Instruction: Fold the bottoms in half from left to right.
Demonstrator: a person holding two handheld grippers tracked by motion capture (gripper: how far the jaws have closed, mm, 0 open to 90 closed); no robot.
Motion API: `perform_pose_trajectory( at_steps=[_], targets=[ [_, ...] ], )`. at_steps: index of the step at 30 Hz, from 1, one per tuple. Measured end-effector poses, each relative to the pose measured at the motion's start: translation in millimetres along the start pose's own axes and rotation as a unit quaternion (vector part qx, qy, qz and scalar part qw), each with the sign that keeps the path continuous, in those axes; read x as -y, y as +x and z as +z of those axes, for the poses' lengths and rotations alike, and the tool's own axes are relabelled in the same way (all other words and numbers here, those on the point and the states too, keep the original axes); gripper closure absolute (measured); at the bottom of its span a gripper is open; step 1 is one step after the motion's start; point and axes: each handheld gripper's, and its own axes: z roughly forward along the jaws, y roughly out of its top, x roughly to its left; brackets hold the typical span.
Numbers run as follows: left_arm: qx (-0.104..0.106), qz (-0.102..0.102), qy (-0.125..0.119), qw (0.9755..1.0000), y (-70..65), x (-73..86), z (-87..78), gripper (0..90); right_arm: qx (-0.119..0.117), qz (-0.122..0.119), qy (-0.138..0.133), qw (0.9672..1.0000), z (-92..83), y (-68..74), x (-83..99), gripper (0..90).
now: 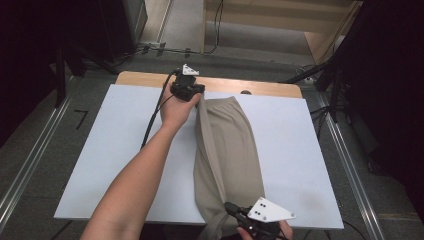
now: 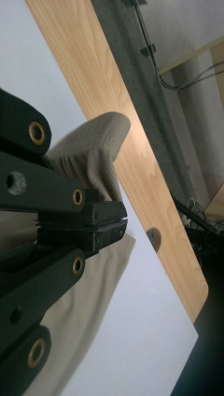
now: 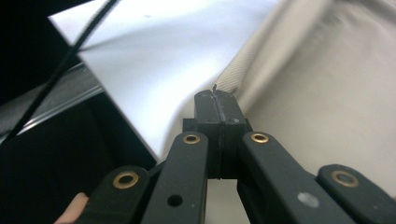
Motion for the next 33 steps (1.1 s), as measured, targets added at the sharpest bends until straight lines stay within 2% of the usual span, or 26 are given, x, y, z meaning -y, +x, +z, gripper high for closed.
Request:
perform_pose_trajectory(
  at_steps=[3, 6, 12, 13, 15, 16, 17, 18, 19, 20, 21, 22, 23, 24, 26, 27, 30, 31, 32, 33],
  targets=[
    [0.011, -0.002, 0.006, 0.9999, -9.4, -4.3, 13.7, 90.0, 0.017, 0.025, 0.000, 0.9995, -10.3, -15.9, 14.4, 88.7],
    [0.015, 0.001, 0.012, 0.9998, -19.8, -8.0, 27.5, 90.0, 0.041, 0.028, 0.003, 0.9988, -21.9, -25.3, 23.8, 88.6],
    [0.031, 0.008, 0.020, 0.9993, -40.4, -16.4, 54.0, 90.0, 0.060, 0.053, 0.009, 0.9968, -37.6, -39.6, 39.7, 88.6],
    [0.031, 0.008, 0.020, 0.9993, -40.4, -16.4, 54.0, 90.0, 0.064, 0.057, 0.011, 0.9963, -39.3, -40.7, 41.2, 88.6],
    [0.057, -0.012, 0.029, 0.9979, -49.0, -21.2, 68.4, 90.0, 0.072, 0.069, 0.017, 0.9949, -41.7, -43.9, 44.0, 88.4],
    [0.057, -0.012, 0.029, 0.9979, -49.0, -21.2, 68.4, 87.9, 0.072, 0.069, 0.017, 0.9949, -41.7, -43.9, 44.0, 88.4],
    [0.076, -0.021, 0.024, 0.9966, -55.3, -23.9, 77.0, 71.2, 0.080, 0.098, 0.021, 0.9918, -42.4, -47.1, 48.5, 85.6],
    [0.067, -0.017, 0.023, 0.9974, -58.9, -25.8, 77.2, 53.7, 0.078, 0.106, 0.023, 0.9911, -41.2, -48.7, 51.3, 71.6],
    [0.067, -0.017, 0.023, 0.9974, -58.9, -25.8, 77.2, 47.8, 0.092, 0.113, 0.032, 0.9889, -38.6, -48.6, 52.7, 52.7],
    [0.072, -0.026, 0.006, 0.9971, -59.1, -28.7, 71.3, 42.5, 0.109, 0.113, 0.039, 0.9868, -36.4, -46.9, 52.9, 43.4],
    [0.075, -0.036, 0.001, 0.9965, -56.5, -28.9, 68.2, 34.7, 0.119, 0.106, 0.040, 0.9864, -35.6, -44.2, 52.2, 39.3],
    [0.075, -0.036, 0.001, 0.9965, -56.5, -28.9, 68.2, 28.2, 0.127, 0.099, 0.034, 0.9865, -35.3, -40.5, 50.2, 38.1],
    [0.076, -0.044, -0.001, 0.9961, -52.8, -27.9, 65.4, 28.2, 0.127, 0.099, 0.034, 0.9865, -35.3, -40.5, 50.2, 38.1],
    [0.065, -0.043, 0.003, 0.9969, -42.2, -22.2, 58.3, 23.5, 0.123, 0.074, 0.018, 0.9895, -35.4, -32.5, 43.3, 38.0],
    [0.053, -0.051, 0.011, 0.9972, -28.3, -12.3, 51.8, 23.4, 0.117, 0.048, 0.008, 0.9919, -31.4, -23.5, 35.6, 38.0],
    [0.046, -0.059, 0.015, 0.9971, -20.9, -6.2, 48.9, 23.4, 0.109, 0.043, 0.008, 0.9931, -27.3, -19.4, 31.8, 38.1],
    [0.028, -0.074, 0.031, 0.9964, -1.4, 13.7, 42.6, 24.4, 0.083, 0.025, 0.020, 0.9960, -9.1, -8.0, 23.0, 38.0],
    [0.028, -0.074, 0.031, 0.9964, -1.4, 13.7, 42.6, 25.0, 0.083, 0.025, 0.020, 0.9960, -9.1, -8.0, 23.0, 38.0],
    [0.017, -0.084, 0.044, 0.9954, 7.7, 26.7, 42.1, 25.2, 0.072, 0.013, 0.032, 0.9968, 4.9, -0.8, 18.7, 38.0],
    [0.010, -0.087, 0.055, 0.9947, 11.2, 32.5, 42.6, 26.4, 0.071, 0.011, 0.039, 0.9967, 12.1, 2.8, 17.1, 38.0]
  ],
)
